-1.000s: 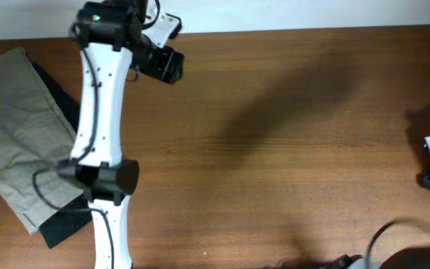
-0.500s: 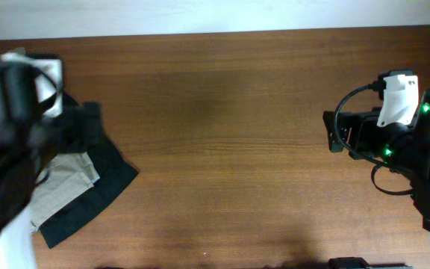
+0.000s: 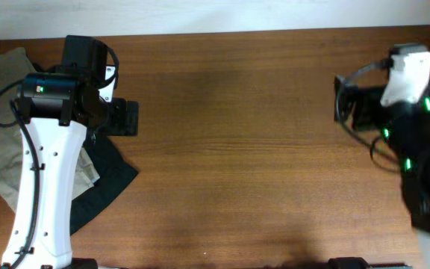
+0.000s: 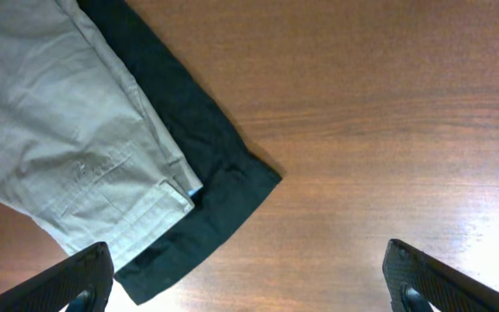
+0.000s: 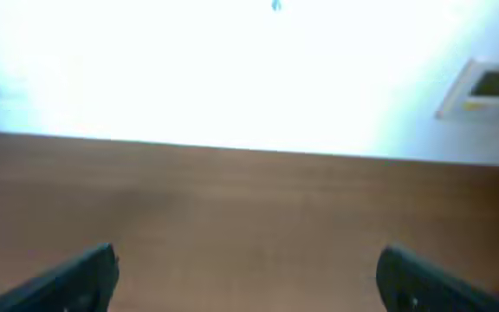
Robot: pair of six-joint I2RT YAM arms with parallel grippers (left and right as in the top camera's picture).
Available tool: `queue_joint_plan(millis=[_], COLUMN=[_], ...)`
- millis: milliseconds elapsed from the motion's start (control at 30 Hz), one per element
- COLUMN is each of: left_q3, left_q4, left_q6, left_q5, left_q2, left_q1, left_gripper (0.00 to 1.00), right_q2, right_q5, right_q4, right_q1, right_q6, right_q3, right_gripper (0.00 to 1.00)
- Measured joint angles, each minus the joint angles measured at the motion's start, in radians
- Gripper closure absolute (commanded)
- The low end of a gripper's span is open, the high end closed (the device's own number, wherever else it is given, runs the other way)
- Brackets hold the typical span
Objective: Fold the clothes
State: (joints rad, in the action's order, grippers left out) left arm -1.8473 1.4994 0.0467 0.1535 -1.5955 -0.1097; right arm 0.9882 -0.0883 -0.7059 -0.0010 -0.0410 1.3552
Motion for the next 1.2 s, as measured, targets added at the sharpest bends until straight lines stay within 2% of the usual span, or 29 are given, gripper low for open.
queue_joint_plan(millis=[33,67,100,200,233,267,367,467,533,1100,1133,1200], left_q3=[0.0,0.0,0.002,0.005,0.006,0.005,0.005,0.005,0.006,0.006,0.012,0.051], left_q4=[0.0,0.002,0.004,0.005,0.003,0.004,0.002,0.001,0.002,-0.005,-0.051,-0.288], left_q6=[0.0,0.0,0.0,0.0,0.0,0.0,0.0,0.0,0.0,0.0,0.0,0.0], left_q5=[-0.001,-0.001,-0.003,-0.006,-0.007,-0.007,-0.008,-0.008,-0.007,-0.003,-0.004,-0.008], left_q2=[0.0,0.0,-0.001,0.0,0.0,0.0,-0.001,-0.002,-0.002,0.007,0.032,0.145], left_q1=[0.0,0.0,0.0,0.0,0.0,0.0,0.0,0.0,0.0,0.0,0.0,0.0], left_gripper=[0.01,0.01,0.01,0.01,0.01,0.01,0.01,0.01,0.01,0.01,0.01,0.01], right_q2=[-0.093,-0.207,-0.352,-0.605,-0.674,-0.812,-0.953,-0.973,-0.974,-0.974,-0.974,-0.974], right_q5=[0.009,0.018,0.022,0.028,0.028,0.029,0.029,0.029,0.031,0.036,0.036,0.037], right_q4=[0.011,0.097,0.161,0.157,0.159,0.185,0.214,0.354,0.393,0.393,0.393,0.393], right_q1=[0.0,0.0,0.0,0.0,0.0,0.0,0.0,0.0,0.0,0.0,0.0,0.0], right_q6=[-0.013,-0.02,-0.023,-0.015,-0.014,-0.014,-0.012,0.004,0.015,0.019,0.019,0.019], right_q3=[-0.074,-0.2,-0.397,-0.731,-0.79,-0.905,-1.061,-1.228,-1.248,-1.251,-1.251,-1.251], right_gripper=[0.01,0.01,0.01,0.01,0.01,0.01,0.01,0.01,0.01,0.01,0.01,0.01])
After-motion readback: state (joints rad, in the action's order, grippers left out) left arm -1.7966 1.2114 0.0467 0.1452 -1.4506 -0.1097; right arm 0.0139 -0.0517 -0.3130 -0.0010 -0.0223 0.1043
